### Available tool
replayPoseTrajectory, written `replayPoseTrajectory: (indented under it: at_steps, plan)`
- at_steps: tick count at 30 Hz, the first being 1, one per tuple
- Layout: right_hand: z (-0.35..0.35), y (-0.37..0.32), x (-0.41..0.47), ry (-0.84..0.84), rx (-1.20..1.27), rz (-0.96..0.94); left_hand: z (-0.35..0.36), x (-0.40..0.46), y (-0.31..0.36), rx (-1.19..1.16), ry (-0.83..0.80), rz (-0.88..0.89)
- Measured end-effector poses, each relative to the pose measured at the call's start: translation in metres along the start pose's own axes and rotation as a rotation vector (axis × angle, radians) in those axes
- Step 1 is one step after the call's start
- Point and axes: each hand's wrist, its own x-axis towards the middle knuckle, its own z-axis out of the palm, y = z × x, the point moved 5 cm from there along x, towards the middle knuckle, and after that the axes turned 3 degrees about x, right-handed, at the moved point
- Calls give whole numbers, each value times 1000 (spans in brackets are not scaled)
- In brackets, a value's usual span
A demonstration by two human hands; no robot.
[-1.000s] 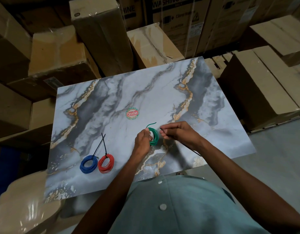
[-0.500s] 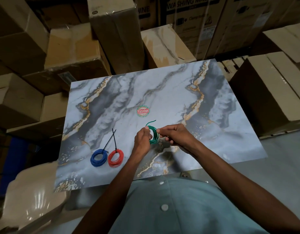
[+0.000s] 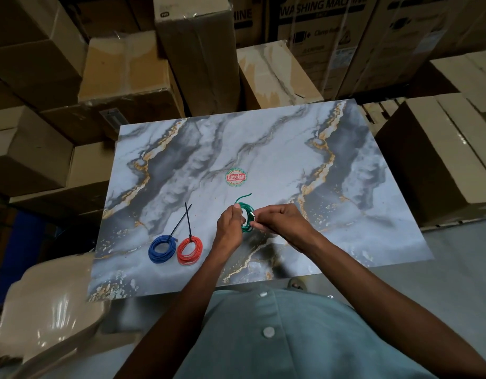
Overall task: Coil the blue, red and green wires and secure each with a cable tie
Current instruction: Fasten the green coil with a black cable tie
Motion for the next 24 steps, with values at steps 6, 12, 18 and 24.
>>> replayPoseTrajectory:
  at_steps: [6, 12, 18, 24]
  plan:
    - [-6, -2, 2, 159, -131, 22, 0, -8, 9, 85, 36, 79]
    - [-5, 7, 6, 229, 76, 52, 2, -17, 27, 169, 42, 180]
    - [2, 11, 5, 151, 241, 130, 4, -19, 29, 186, 13, 200]
    - [-1, 4, 1, 117, 161, 110, 2, -20, 27, 162, 11, 231]
